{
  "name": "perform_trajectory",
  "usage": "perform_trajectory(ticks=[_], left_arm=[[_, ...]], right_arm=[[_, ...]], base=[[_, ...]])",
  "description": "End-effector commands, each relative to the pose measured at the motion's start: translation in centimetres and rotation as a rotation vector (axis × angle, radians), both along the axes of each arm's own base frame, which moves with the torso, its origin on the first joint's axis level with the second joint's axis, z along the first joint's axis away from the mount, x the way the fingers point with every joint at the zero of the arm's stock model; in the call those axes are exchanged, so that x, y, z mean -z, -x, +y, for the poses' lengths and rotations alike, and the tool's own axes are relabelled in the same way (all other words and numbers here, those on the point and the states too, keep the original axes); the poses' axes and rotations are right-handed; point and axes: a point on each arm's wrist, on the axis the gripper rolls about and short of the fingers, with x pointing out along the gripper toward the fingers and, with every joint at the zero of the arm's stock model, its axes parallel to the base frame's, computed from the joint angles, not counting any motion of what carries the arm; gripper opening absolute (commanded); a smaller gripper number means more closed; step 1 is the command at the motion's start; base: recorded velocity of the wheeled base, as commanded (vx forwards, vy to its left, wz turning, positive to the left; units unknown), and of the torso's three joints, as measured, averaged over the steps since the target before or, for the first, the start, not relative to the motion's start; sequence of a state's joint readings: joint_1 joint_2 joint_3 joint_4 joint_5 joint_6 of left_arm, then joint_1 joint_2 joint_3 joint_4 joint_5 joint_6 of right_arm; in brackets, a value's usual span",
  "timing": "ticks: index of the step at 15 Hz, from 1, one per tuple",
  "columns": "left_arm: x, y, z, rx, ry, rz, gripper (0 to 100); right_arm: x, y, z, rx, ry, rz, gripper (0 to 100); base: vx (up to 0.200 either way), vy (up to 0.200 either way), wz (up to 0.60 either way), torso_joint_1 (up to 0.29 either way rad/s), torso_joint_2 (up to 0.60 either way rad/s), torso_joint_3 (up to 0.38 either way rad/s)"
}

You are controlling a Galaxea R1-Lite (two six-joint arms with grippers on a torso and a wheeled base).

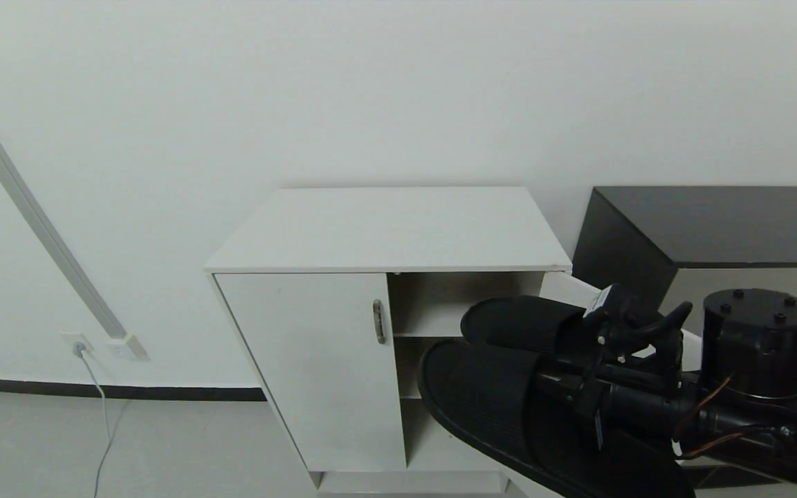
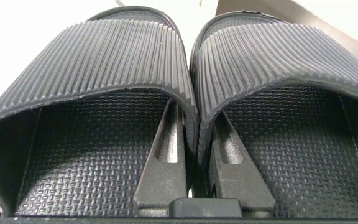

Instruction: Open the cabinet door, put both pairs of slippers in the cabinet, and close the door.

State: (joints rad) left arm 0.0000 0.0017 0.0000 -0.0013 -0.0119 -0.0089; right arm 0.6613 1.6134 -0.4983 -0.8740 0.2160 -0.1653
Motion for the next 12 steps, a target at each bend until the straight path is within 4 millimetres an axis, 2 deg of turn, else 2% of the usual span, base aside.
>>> perform_trajectory(ticks=[1,12], left_arm=[[-0.02,0.0,0.0,0.0,0.0,-0.002,0],[-0.02,0.0,0.0,0.0,0.005,-0.002,0]], right_arm=[[0.04,0.0,0.05,-0.002,0.001,0.001,0],[0.11,0.06,0.05,-0.003,0.003,0.003,0]], base=[[0.0,0.0,0.0,-0.222,0.54,0.315],[0.0,0.0,0.0,-0.191,0.52,0.323]])
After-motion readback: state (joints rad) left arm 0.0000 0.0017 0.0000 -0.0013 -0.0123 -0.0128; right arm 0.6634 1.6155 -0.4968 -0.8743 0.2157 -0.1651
